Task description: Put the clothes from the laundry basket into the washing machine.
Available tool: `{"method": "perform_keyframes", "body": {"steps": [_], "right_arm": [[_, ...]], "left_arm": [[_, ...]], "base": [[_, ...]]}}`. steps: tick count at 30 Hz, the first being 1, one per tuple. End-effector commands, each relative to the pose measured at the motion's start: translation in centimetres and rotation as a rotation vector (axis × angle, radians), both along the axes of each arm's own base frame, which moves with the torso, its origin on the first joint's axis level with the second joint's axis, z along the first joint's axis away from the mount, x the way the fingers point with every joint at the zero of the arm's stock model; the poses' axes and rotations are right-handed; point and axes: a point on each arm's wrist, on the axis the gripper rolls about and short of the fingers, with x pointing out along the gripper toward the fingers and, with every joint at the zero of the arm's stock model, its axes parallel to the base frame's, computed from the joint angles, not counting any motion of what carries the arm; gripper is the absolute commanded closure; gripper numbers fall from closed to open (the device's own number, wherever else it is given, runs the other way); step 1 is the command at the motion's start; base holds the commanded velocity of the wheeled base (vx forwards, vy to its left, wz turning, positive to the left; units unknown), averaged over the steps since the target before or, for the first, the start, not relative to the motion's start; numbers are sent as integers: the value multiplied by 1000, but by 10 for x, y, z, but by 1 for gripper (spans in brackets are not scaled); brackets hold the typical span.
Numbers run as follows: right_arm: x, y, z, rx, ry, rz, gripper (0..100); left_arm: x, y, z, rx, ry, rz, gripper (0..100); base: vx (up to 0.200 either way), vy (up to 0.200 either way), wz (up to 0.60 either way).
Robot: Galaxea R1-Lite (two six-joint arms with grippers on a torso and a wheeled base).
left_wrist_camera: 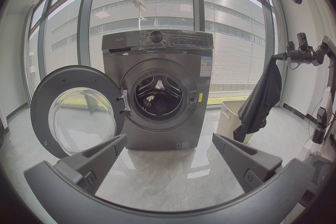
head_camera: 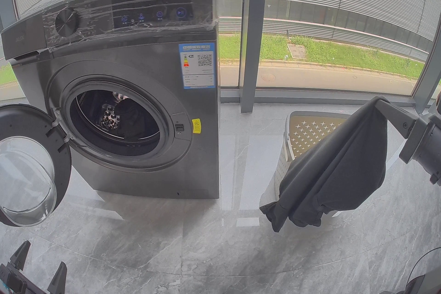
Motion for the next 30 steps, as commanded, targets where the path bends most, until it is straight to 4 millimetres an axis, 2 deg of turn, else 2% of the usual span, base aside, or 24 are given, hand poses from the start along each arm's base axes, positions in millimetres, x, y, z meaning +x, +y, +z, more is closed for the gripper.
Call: {"method": "perform_keyframes", "body": {"steps": [1, 8, 23, 30], "right_arm": [[-2, 0, 0, 1, -2, 8, 100], [-2, 0, -1, 0, 2, 8, 100], [-2, 0, -3, -6, 9, 9, 100], [-2, 0, -6, -13, 18, 11, 100]], "left_arm": [[0, 0, -5, 1, 2, 0, 0], [0, 0, -5, 2, 2, -2, 0], [0, 0, -5, -1, 4, -1, 0], [0, 0, -5, 1, 3, -2, 0]], "base": [[0, 200, 0], [0, 29, 0], [-200, 0, 0], [0, 0, 0]]}}
